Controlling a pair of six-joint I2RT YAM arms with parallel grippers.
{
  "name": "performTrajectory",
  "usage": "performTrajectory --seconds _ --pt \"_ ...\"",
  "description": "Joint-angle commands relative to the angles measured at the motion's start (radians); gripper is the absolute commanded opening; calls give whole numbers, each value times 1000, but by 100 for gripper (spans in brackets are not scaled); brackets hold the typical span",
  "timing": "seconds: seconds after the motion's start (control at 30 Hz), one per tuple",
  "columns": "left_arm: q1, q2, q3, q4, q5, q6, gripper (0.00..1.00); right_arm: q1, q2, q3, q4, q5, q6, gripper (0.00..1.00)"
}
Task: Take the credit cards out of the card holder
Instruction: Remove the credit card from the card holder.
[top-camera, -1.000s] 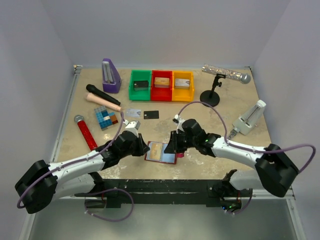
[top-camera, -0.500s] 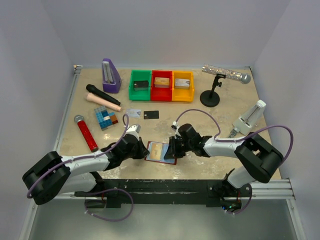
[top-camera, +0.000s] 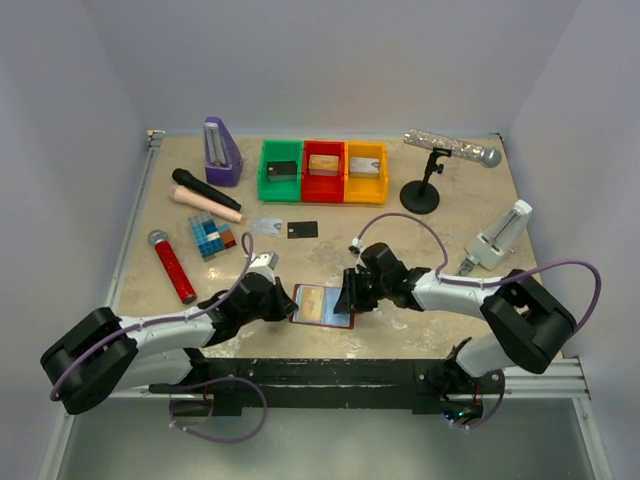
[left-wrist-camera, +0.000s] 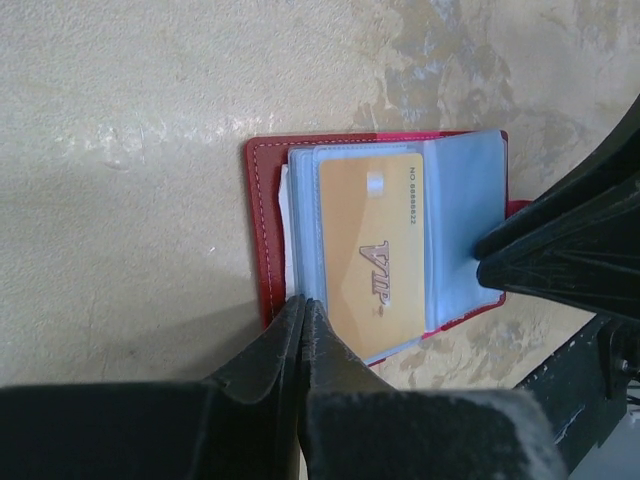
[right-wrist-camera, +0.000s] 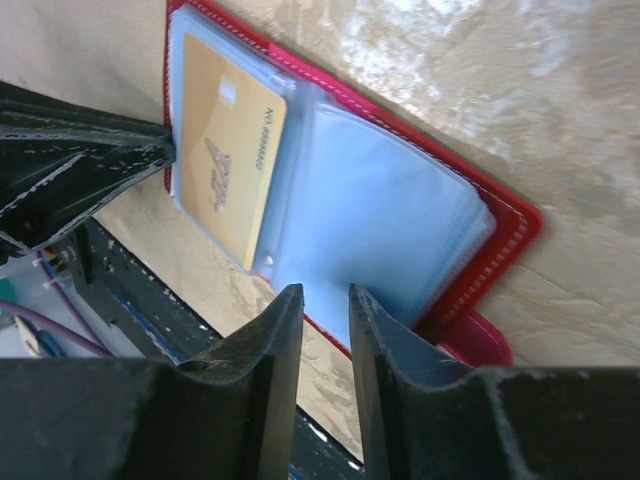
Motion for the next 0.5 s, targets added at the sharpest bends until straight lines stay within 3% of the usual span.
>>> performTrajectory --seconds 0.0,0.13,0.23,0.33,0.47 --pt "3 -96 -36 -15 -6 -19 1 -17 -58 60 -133 63 -80 34" --pt "3 -267 -43 -92 -72 -3 3 -13 -103 100 -119 4 -68 45" --pt "3 -334 -33 -112 -80 10 9 0 -106 130 -84 -39 -37 48" --pt "3 -319 -11 -100 -66 16 7 26 -71 156 -50 -64 -14 48" --pt "3 -187 49 -109 -49 25 0 35 11 154 43 -90 47 47"
